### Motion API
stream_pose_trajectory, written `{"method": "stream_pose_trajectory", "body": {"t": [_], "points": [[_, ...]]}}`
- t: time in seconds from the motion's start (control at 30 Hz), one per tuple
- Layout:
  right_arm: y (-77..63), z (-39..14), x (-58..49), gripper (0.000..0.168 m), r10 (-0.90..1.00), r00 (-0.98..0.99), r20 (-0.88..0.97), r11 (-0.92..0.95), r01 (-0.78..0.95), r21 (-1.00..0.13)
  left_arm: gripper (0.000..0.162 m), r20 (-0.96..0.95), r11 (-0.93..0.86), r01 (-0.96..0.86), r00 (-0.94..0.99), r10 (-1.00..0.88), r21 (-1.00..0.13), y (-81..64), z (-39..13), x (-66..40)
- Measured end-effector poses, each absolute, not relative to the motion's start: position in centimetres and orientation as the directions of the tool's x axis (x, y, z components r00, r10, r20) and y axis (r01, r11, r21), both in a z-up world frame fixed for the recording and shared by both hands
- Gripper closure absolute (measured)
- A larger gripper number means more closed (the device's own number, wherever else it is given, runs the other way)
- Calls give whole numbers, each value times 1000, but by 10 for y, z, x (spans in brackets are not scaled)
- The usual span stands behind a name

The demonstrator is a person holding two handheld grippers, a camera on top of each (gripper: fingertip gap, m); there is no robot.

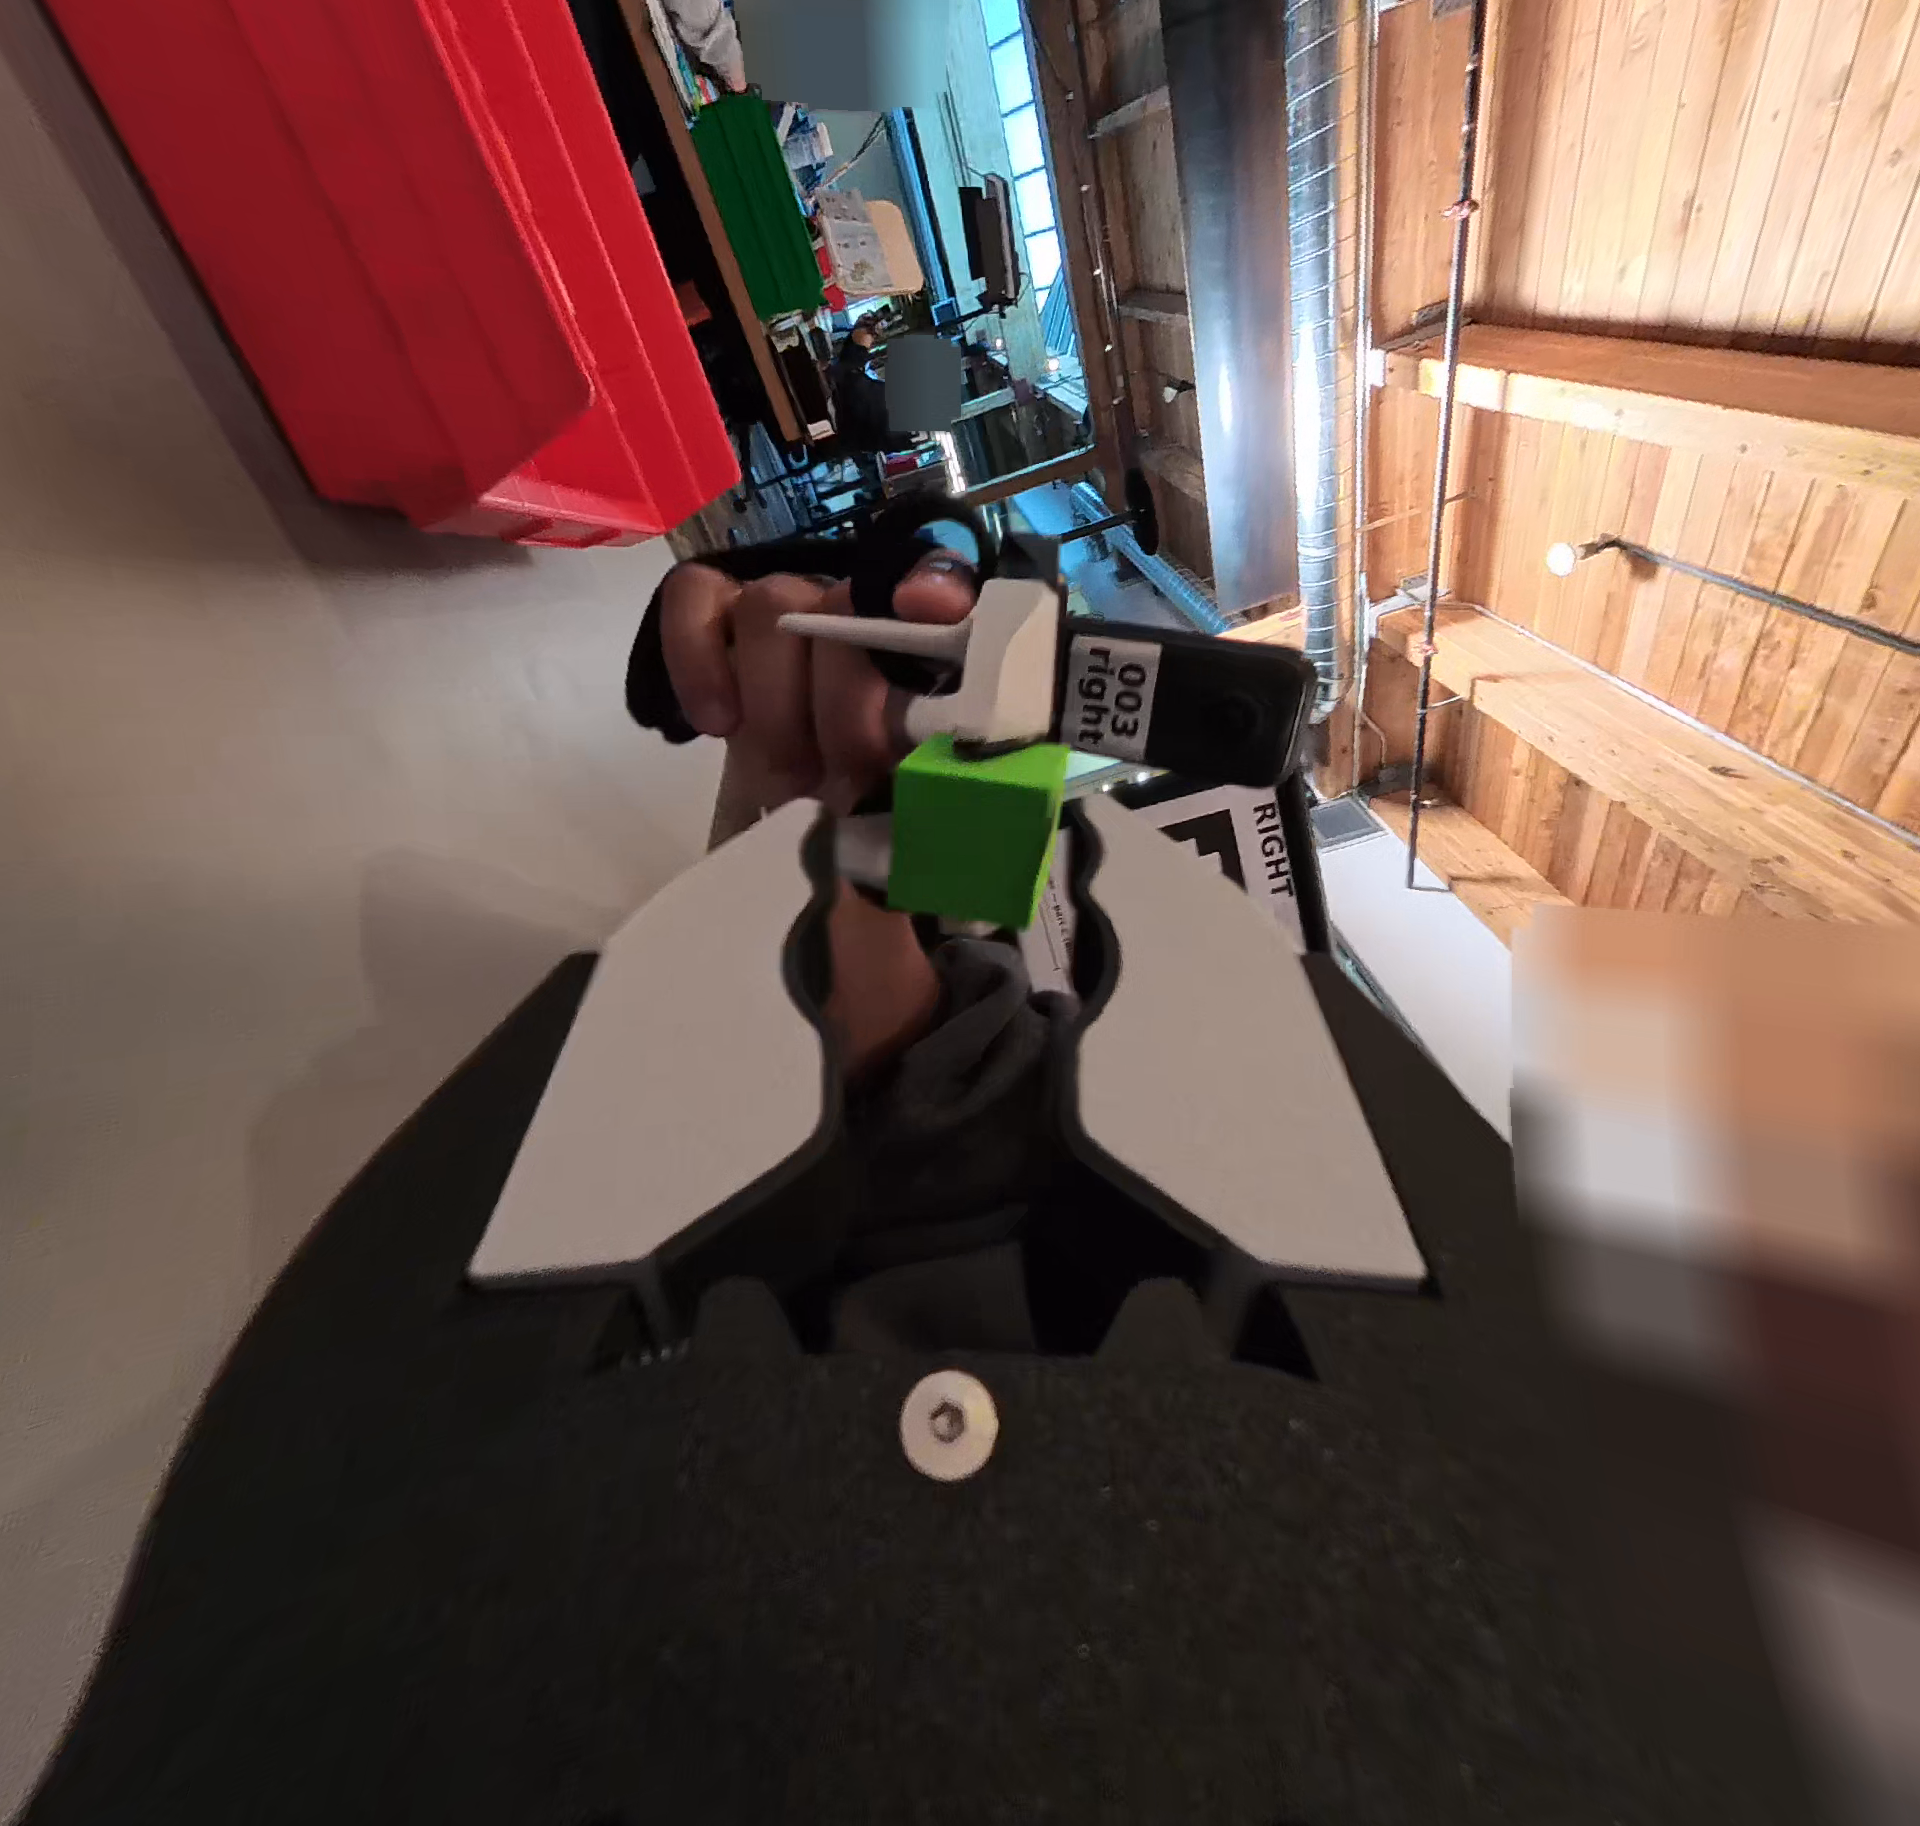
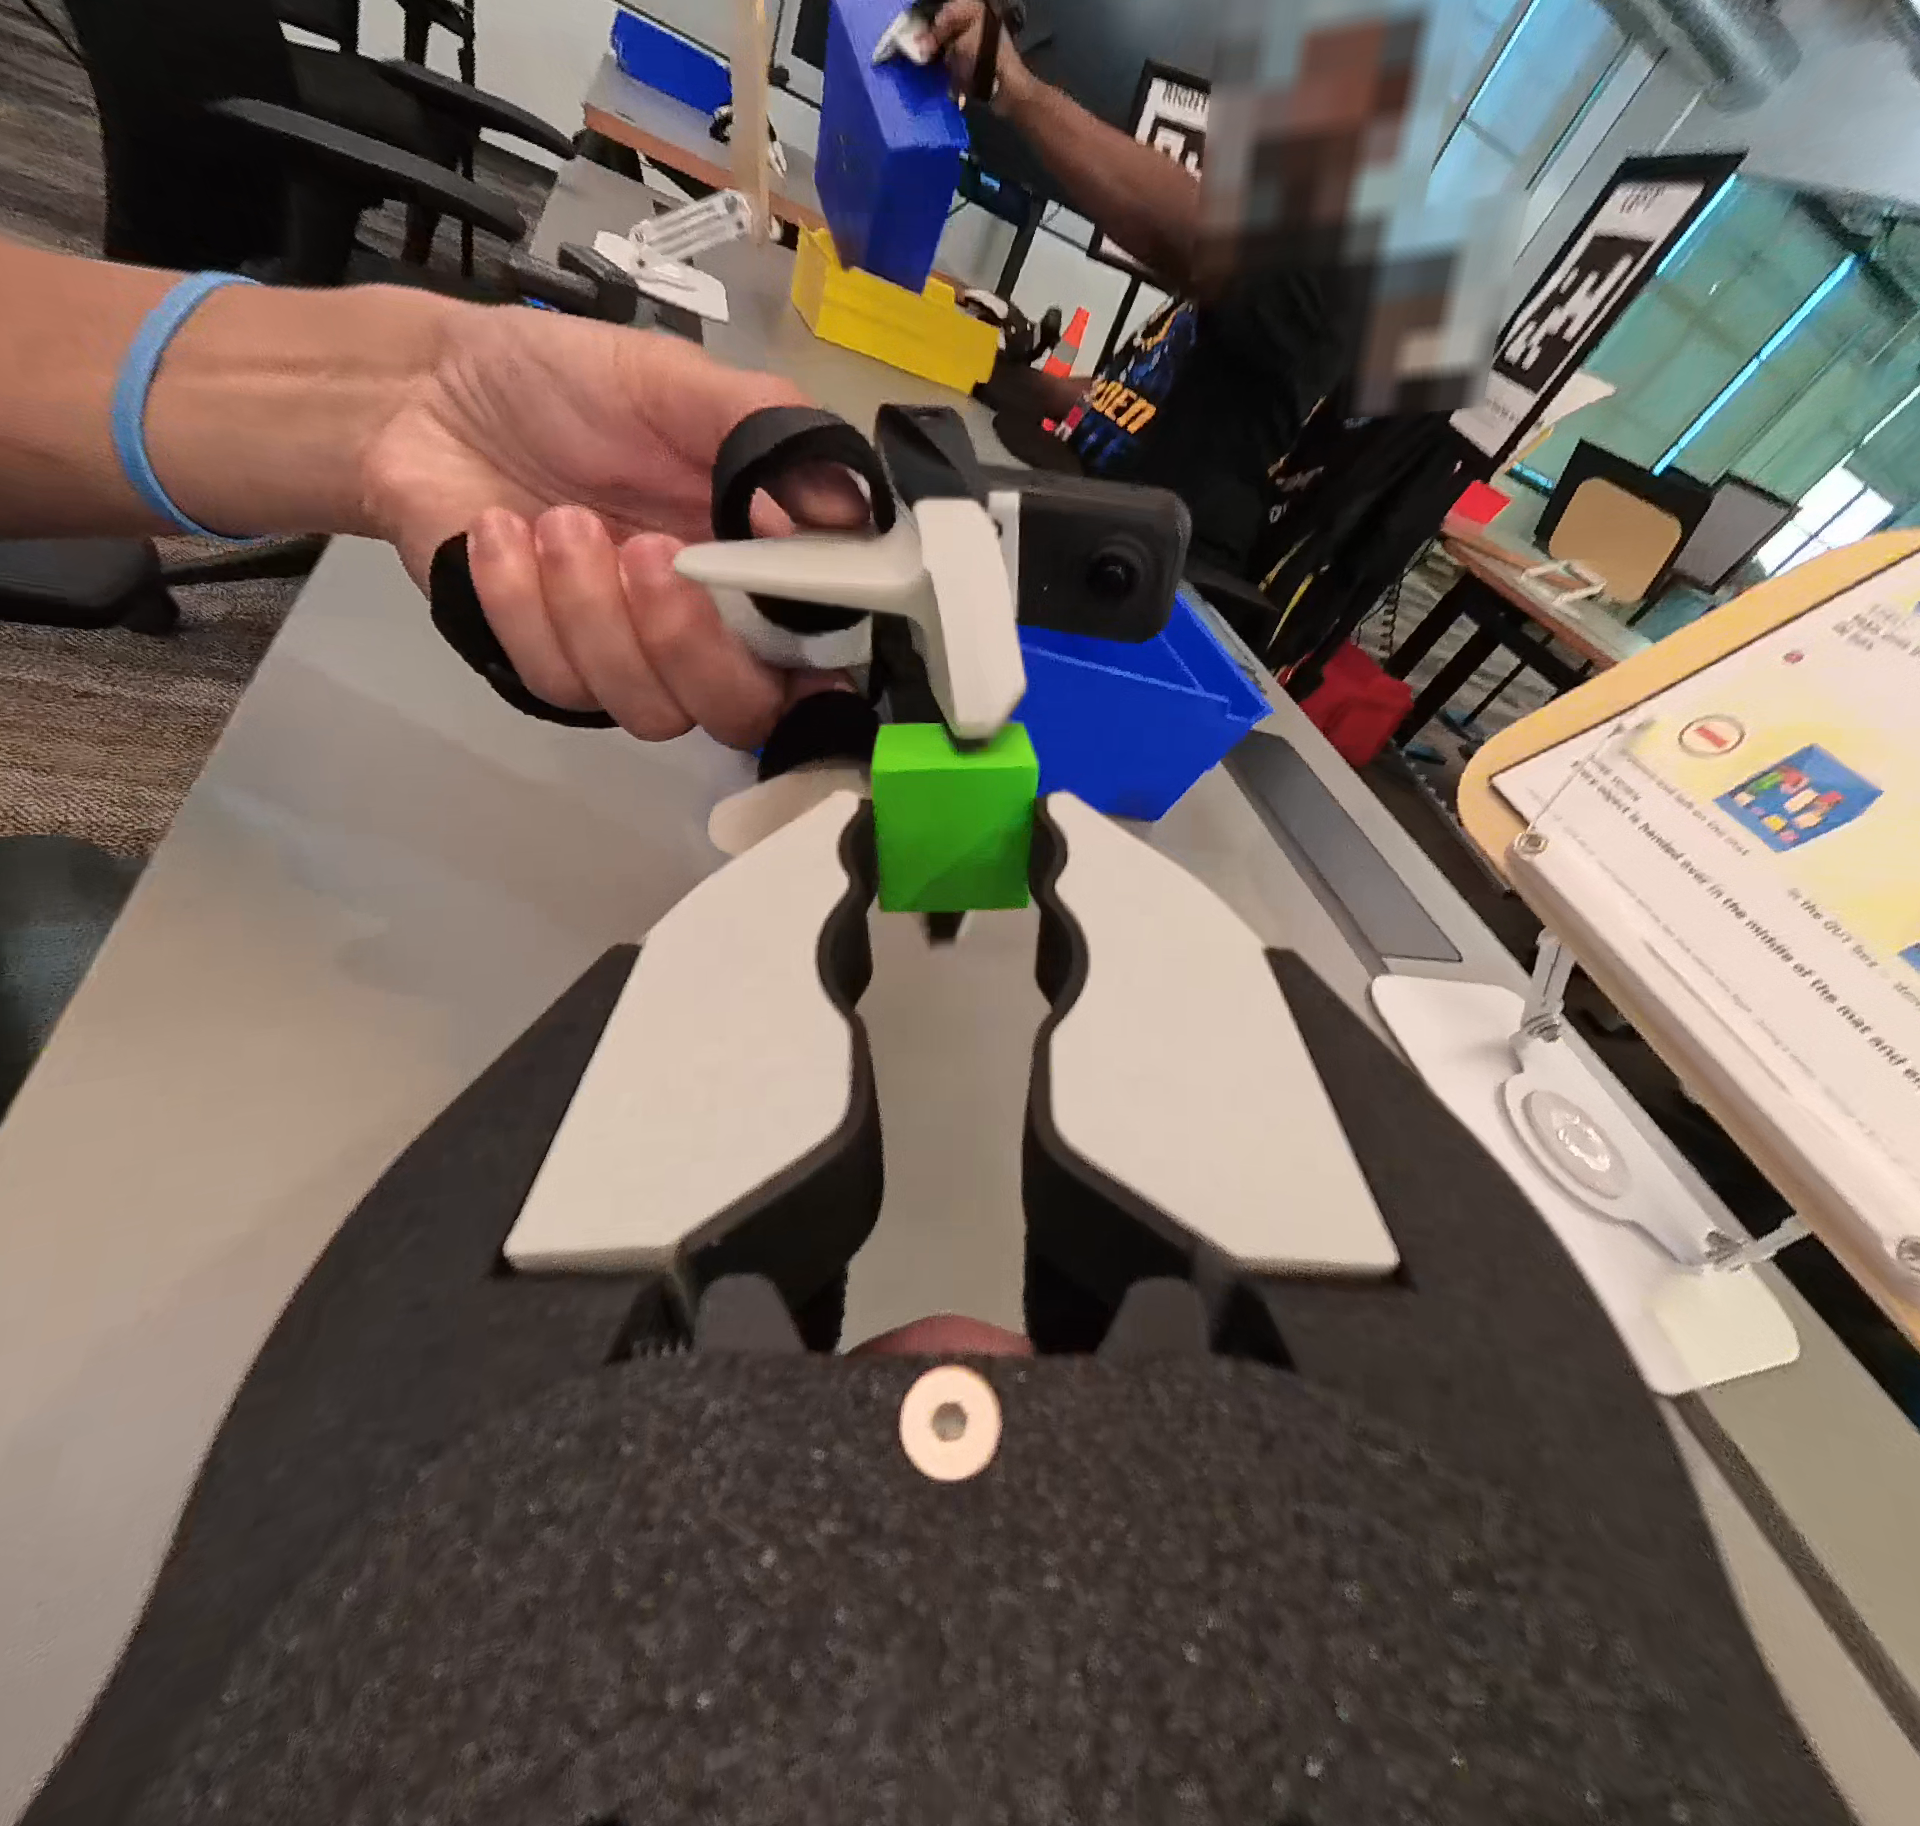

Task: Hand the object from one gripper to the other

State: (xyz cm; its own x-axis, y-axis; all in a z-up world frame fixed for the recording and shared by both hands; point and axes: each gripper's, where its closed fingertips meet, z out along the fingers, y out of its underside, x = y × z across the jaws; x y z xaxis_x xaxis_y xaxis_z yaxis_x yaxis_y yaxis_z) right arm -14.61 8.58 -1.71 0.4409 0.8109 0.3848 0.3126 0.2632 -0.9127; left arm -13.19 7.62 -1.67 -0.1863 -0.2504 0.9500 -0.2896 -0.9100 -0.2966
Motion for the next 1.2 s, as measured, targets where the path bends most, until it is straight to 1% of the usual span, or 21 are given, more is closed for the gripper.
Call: {"method": "stream_pose_trajectory", "body": {"t": [0.03,0.07,0.13,0.23,0.33,0.4,0.43,0.47,0.5,0.57,0.63,0.73,0.77,0.87,1.0,1.13,1.2], "points": [[82,-13,-144,141,810,439,387,272,303,-913,107,941,-899,-291,-181,-285,-328,70,-19,-135],[79,-8,-140,141,811,441,385,274,295,-915,104,926,-882,-290,-177,-333,-372,63,-23,-140],[78,-2,-123,141,798,467,381,258,307,-916,105,878,-844,-245,-163,-449,-477,53,-35,-152],[91,9,-67,141,715,592,371,186,350,-918,107,796,-783,-149,-58,-602,-603,41,-68,-173],[110,28,27,141,523,796,305,55,325,-944,111,753,-753,-112,46,-656,-649,28,-99,-198],[118,27,94,141,365,888,280,-83,330,-940,112,768,-771,-67,65,-637,-634,28,-101,-209],[120,20,126,141,280,912,298,-179,355,-918,112,775,-777,-43,49,-630,-629,30,-97,-213],[122,12,152,141,221,921,321,-269,374,-888,113,775,-776,-29,39,-631,-630,33,-93,-215],[122,1,169,141,207,924,321,-356,377,-855,113,770,-771,-27,44,-637,-636,36,-94,-218],[125,-31,188,140,252,924,287,-534,380,-755,114,764,-767,-41,70,-641,-640,42,-99,-220],[135,-63,200,140,309,914,261,-645,404,-649,114,769,-771,-34,59,-637,-636,42,-97,-221],[145,-112,205,140,335,937,103,-810,342,-477,114,759,-762,-47,60,-648,-646,41,-96,-219],[147,-125,203,140,346,936,60,-840,337,-426,114,752,-755,-59,68,-655,-653,40,-98,-218],[149,-152,203,140,372,927,48,-886,369,-282,114,739,-742,-80,73,-670,-665,37,-99,-216],[154,-166,204,140,342,940,25,-918,339,-204,114,736,-740,-92,74,-673,-667,34,-100,-217],[139,-179,210,140,313,949,32,-949,314,-31,114,744,-747,-83,71,-665,-660,36,-98,-220],[140,-187,209,141,333,942,39,-943,334,-9,114,747,-750,-80,71,-661,-656,38,-98,-221]]}}
